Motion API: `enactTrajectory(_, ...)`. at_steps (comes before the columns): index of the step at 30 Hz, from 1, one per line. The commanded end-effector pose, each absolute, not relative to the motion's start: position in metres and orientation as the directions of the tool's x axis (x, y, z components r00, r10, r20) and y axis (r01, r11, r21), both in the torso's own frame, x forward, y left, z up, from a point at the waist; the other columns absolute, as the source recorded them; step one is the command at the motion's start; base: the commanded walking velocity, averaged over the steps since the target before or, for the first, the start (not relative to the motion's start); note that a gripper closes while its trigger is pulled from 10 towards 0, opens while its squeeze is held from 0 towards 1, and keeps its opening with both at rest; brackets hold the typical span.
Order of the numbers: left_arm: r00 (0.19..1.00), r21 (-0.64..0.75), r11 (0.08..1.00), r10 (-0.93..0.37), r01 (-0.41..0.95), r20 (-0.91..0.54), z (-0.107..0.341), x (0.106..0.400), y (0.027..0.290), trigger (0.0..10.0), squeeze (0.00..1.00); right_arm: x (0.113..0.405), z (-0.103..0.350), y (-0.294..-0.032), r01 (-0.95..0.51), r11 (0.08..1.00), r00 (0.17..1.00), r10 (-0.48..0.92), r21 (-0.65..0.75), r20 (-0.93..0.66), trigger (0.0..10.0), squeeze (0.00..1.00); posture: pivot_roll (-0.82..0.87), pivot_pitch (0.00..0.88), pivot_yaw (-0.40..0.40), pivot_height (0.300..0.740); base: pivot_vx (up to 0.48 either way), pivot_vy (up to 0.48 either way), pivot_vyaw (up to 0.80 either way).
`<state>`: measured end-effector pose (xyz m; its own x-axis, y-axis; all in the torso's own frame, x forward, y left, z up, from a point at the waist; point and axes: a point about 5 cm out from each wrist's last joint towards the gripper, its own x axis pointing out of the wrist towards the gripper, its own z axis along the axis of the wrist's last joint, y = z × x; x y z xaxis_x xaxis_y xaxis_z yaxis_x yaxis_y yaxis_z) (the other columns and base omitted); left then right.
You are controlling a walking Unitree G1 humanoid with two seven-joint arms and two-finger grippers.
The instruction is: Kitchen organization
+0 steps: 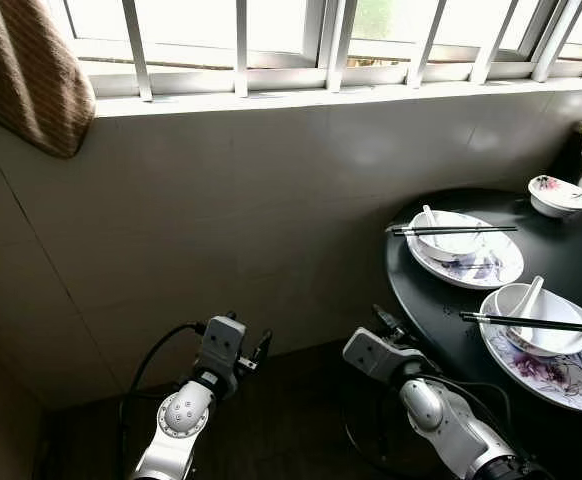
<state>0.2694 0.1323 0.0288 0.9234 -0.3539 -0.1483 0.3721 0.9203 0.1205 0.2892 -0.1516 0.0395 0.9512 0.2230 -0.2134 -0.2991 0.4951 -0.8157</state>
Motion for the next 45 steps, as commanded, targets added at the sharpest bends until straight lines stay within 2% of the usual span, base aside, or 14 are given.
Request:
enactTrajectory(1, 0.92, 0.117, 0.917, -0.363, 0.381, -0.146, 0.029, 0.27, 0.13, 10.0, 0.0, 0.291, 0.039, -0.158, -0.283, 0.488, 0.958, 0.188, -0.826, -0.218, 10.0, 0.0, -0.04, 0.0, -0.047, 0.74, 0.0, 0.0, 0.0)
enactTrajectory(9, 0.922, 0.117, 0.919, -0.361, 0.377, -0.141, 0.03, 0.27, 0.131, 10.0, 0.0, 0.288, 0.037, -0.152, -0.318, 0.534, 0.946, 0.234, -0.784, -0.224, 10.0, 0.0, -0.04, 0.0, -0.043, 0.74, 0.0, 0.0, 0.0)
enactTrajectory(13, 0.922, 0.116, 0.919, -0.36, 0.376, -0.141, 0.03, 0.27, 0.131, 10.0, 0.0, 0.288, 0.037, -0.15, -0.327, 0.514, 0.942, 0.249, -0.793, -0.227, 10.0, 0.0, -0.04, 0.0, -0.043, 0.74, 0.0, 0.0, 0.0)
enactTrajectory(19, 0.922, 0.116, 0.919, -0.36, 0.377, -0.141, 0.03, 0.27, 0.131, 10.0, 0.0, 0.286, 0.035, -0.148, -0.341, 0.513, 0.936, 0.259, -0.788, -0.237, 10.0, 0.0, -0.04, 0.0, -0.043, 0.74, 0.0, 0.0, 0.8)
enactTrajectory(24, 0.923, 0.116, 0.919, -0.359, 0.376, -0.14, 0.03, 0.27, 0.131, 10.0, 0.0, 0.288, 0.036, -0.152, -0.329, 0.567, 0.943, 0.236, -0.755, -0.233, 10.0, 0.0, -0.04, 0.0, -0.044, 0.74, 0.0, 0.0, 0.37)
enactTrajectory(37, 0.922, 0.116, 0.919, -0.361, 0.377, -0.14, 0.031, 0.27, 0.131, 10.0, 0.0, 0.29, 0.036, -0.158, -0.266, 0.526, 0.964, 0.162, -0.807, -0.212, 10.0, 0.0, -0.04, 0.0, -0.045, 0.74, 0.0, 0.0, 0.0)
enactTrajectory(43, 0.922, 0.116, 0.919, -0.361, 0.377, -0.14, 0.031, 0.27, 0.131, 10.0, 0.0, 0.29, 0.037, -0.158, -0.27, 0.533, 0.963, 0.171, -0.802, -0.211, 10.0, 0.0, -0.04, 0.0, -0.047, 0.74, 0.0, 0.0, 0.0)
enactTrajectory(45, 0.922, 0.115, 0.919, -0.361, 0.377, -0.139, 0.031, 0.27, 0.131, 10.0, 0.0, 0.29, 0.037, -0.158, -0.277, 0.564, 0.961, 0.174, -0.778, -0.216, 10.0, 0.0, -0.04, 0.0, -0.047, 0.74, 0.0, 0.0, 0.0)
